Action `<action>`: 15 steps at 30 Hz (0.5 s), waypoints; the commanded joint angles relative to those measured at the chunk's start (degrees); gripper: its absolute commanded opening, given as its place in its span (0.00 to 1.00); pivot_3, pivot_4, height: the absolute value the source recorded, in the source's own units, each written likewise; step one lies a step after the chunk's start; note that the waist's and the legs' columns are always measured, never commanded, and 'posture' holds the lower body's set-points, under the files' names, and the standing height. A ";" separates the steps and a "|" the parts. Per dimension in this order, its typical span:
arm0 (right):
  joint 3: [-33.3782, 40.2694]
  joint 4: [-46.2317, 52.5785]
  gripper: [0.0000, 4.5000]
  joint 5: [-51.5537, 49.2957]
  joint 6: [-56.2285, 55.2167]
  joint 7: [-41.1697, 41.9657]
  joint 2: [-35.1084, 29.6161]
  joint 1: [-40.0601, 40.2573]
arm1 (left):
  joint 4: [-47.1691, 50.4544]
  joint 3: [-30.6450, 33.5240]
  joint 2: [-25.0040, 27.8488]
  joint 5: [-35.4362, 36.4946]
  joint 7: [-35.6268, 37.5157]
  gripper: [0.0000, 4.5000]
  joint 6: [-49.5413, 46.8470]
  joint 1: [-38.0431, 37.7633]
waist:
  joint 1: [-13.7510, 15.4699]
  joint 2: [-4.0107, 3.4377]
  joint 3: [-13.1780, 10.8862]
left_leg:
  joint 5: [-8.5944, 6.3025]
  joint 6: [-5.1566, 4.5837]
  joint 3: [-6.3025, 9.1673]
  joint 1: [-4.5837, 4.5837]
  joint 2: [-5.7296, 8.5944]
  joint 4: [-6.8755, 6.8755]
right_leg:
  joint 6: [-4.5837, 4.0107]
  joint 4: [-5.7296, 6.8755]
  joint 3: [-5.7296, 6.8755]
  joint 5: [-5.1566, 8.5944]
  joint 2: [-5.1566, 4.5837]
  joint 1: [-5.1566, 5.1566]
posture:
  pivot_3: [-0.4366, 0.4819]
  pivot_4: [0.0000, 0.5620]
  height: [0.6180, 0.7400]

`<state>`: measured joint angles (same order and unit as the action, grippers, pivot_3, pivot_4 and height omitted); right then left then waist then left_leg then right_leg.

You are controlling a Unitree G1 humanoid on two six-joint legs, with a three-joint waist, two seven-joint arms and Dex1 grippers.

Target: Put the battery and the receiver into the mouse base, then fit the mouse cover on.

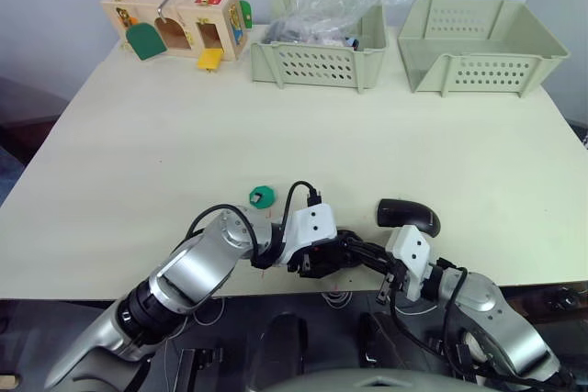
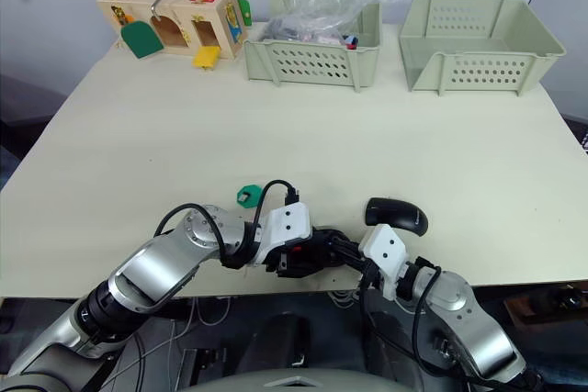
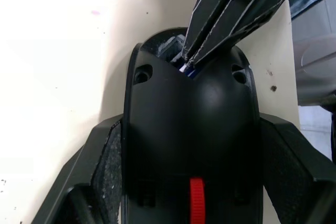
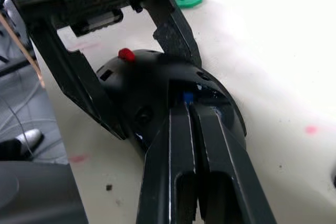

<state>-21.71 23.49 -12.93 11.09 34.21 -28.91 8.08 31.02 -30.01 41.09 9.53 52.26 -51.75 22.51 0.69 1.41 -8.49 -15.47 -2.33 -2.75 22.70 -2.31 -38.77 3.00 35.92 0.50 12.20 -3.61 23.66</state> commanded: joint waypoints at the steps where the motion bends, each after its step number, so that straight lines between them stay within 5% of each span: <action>1: -2.16 -5.33 0.01 3.36 1.93 0.68 -0.45 1.49 | -0.33 -0.81 0.01 0.46 0.02 0.66 -1.31 -0.04 | -0.01 0.00 0.10 | 0.00 0.00 0.00 -0.01 0.00 0.00 | 0.00 0.00 0.00 0.00 0.00 0.00 | 0.48 0.27 1.00; 4: -1.12 -5.12 0.01 2.92 1.43 0.65 0.34 1.86 | -0.33 -0.86 -0.13 0.45 -0.04 0.66 -1.45 0.02 | -0.01 0.02 0.16 | 0.00 0.00 0.00 -0.01 0.00 0.00 | 0.00 0.00 0.00 0.00 0.01 0.00 | 0.48 0.27 1.00; 12: 19.67 7.43 0.01 -14.44 2.55 7.68 -5.97 4.59 | -0.83 -0.72 0.15 0.69 0.08 0.66 -1.35 0.35 | 0.12 -0.10 0.03 | 0.00 0.00 -0.05 0.08 0.10 0.00 | -0.01 -0.01 -0.06 -0.02 -0.09 0.02 | 0.48 0.27 1.00; 15: 28.14 3.89 0.20 -17.77 3.38 18.48 -16.00 4.86 | -1.00 -0.79 0.01 0.90 0.05 0.66 -1.38 0.65 | 0.15 -0.35 -0.13 | 0.00 -0.01 -0.07 0.06 0.10 0.00 | 0.01 0.00 -0.07 -0.02 -0.07 0.01 | 0.48 0.27 1.00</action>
<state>1.16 27.76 -27.80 14.96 46.12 -41.62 12.55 30.72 -30.05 40.80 10.34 52.23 -52.18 23.19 0.83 1.06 -8.62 -15.47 -2.33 -2.81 22.76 -2.21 -38.78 3.00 35.93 0.44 12.18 -3.67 23.67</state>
